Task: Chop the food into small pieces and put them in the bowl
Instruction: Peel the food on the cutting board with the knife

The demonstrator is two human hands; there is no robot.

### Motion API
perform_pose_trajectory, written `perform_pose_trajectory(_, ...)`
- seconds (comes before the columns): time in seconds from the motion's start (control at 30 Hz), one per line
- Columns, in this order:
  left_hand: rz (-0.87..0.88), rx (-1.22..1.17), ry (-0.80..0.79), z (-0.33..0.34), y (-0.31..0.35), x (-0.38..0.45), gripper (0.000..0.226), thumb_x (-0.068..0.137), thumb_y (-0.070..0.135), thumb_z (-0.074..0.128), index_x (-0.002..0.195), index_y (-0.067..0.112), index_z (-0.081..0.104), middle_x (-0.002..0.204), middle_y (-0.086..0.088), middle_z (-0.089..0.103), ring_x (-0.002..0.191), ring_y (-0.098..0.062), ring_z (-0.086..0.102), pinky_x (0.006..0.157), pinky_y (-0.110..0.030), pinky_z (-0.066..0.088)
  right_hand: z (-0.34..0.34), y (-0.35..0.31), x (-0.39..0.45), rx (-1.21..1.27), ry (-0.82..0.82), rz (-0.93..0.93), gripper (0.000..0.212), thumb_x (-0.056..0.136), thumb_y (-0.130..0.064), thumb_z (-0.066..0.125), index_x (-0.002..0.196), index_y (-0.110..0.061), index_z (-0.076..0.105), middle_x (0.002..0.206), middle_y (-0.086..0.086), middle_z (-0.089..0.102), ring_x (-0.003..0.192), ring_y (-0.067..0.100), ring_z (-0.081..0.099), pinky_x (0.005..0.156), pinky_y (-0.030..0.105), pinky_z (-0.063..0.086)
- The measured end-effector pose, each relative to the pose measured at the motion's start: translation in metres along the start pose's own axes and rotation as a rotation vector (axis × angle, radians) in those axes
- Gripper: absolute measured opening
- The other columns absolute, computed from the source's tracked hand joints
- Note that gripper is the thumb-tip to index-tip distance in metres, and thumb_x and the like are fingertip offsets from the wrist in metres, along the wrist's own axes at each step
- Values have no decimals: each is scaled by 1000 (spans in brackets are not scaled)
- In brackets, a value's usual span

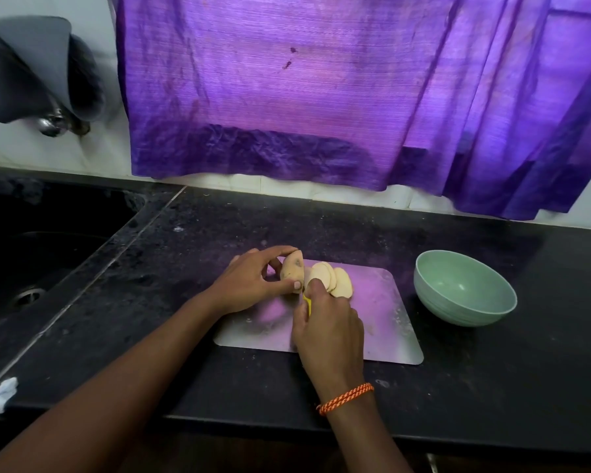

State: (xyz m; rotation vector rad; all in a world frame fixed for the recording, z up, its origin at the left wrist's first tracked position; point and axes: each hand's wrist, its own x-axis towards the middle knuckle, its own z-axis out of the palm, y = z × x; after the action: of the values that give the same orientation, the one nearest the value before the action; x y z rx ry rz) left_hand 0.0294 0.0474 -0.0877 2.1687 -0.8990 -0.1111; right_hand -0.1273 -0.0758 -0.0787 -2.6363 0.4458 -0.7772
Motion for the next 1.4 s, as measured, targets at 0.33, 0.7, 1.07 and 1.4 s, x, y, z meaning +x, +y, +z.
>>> perform_pose_trajectory(0.33,11,-119,-27,1,-1,4,75,69,85,76,137,56,60,107,21,73,101,-7,70,108,-57,50,2,-4,2,-26,235,-4,10,95,-24,66,100,-21,58,67,-2,56,54,15,34,46,26,21)
perform_pose_trajectory(0.7,21,-183,-5,1,-1,3,69,70,74,83,131,47,67,104,16,76,96,-8,71,87,-34,53,1,-1,-4,-28,163,-69,18,94,-27,62,110,-18,60,66,0,57,53,20,54,44,29,33)
perform_pose_trajectory(1.07,35,-198,-5,0,-2,4,60,74,64,87,127,41,71,102,14,77,93,-12,71,90,-45,58,7,-3,1,-74,134,-79,19,90,-20,71,107,-16,64,67,0,55,54,18,53,42,29,37)
perform_pose_trajectory(1.4,44,-231,-8,1,-4,4,53,77,55,91,124,40,73,100,12,77,86,-10,69,79,-29,51,9,-7,3,-111,87,-68,18,86,-15,73,102,-17,64,63,-1,54,50,19,53,43,28,27)
